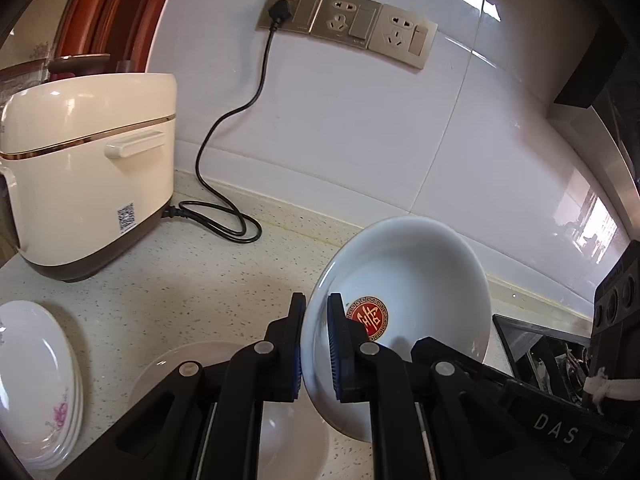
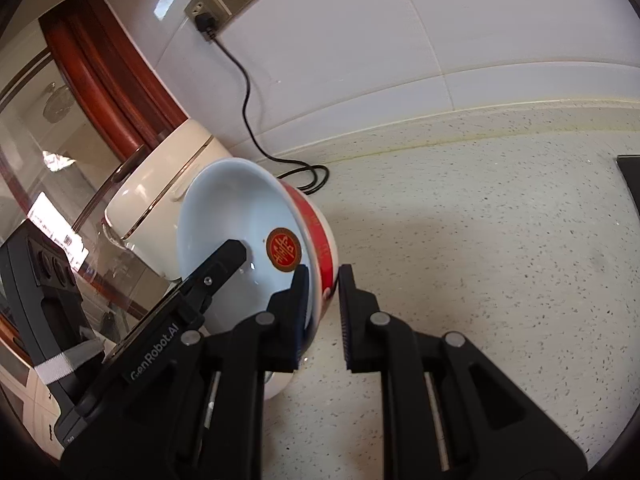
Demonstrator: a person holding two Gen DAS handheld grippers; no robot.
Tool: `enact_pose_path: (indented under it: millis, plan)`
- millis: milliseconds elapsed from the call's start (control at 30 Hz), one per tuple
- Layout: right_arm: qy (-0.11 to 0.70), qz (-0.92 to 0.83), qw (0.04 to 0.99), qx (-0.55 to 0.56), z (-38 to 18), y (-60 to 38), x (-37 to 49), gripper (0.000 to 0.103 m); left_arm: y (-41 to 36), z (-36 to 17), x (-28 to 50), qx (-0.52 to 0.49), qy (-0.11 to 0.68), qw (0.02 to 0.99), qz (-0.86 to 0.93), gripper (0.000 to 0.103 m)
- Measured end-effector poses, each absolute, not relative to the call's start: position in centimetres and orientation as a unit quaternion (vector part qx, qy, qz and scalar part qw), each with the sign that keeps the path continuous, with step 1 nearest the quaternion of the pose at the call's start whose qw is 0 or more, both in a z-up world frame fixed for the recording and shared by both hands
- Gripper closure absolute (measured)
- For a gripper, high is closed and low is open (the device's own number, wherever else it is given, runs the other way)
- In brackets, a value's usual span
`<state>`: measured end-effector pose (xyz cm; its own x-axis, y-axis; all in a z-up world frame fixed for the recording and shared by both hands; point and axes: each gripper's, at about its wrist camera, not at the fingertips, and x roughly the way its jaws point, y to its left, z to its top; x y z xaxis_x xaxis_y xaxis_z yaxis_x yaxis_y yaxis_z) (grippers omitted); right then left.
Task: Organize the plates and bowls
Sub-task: 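Lift and carry the red-and-white bowl toward the bowl stack with the left tool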
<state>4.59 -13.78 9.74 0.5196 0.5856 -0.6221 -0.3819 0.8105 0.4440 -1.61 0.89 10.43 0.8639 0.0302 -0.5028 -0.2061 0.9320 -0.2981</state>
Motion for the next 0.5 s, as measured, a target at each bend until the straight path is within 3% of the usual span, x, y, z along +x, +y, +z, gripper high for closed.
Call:
enact_pose_path:
  millis: [500]
  plan:
    - [0.408,0.326,0.849,0.075,9.4,-10.2,2.6,0.083,3.5,10.3,-4.8,-0.175,0.256,0.946,0.090,0.090]
